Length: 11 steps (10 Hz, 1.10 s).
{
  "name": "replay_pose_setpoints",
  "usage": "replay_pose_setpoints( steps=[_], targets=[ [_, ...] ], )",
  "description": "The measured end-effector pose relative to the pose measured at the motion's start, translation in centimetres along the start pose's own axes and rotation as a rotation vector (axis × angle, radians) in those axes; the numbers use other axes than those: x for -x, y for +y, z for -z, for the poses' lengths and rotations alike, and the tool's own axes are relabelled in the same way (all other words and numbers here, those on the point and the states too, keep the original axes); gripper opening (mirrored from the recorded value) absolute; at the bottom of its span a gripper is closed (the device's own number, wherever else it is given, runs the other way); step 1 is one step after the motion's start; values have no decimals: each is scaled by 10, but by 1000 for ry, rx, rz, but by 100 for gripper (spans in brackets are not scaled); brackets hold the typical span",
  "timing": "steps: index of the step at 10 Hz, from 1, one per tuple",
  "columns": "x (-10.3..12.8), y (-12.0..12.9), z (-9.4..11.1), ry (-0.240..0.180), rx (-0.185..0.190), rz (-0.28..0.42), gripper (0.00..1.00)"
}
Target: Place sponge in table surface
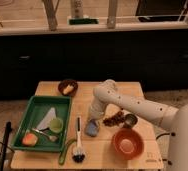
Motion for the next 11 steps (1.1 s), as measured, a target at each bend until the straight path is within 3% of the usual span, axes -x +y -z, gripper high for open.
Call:
replay_pose_setpoints(
  steps=[1,2,11],
  targets=[
    [0,1,0,-1,3,0,75],
    [0,2,0,-2,5,1,80],
    [-10,-4,10,4,32,25,80]
  ],
)
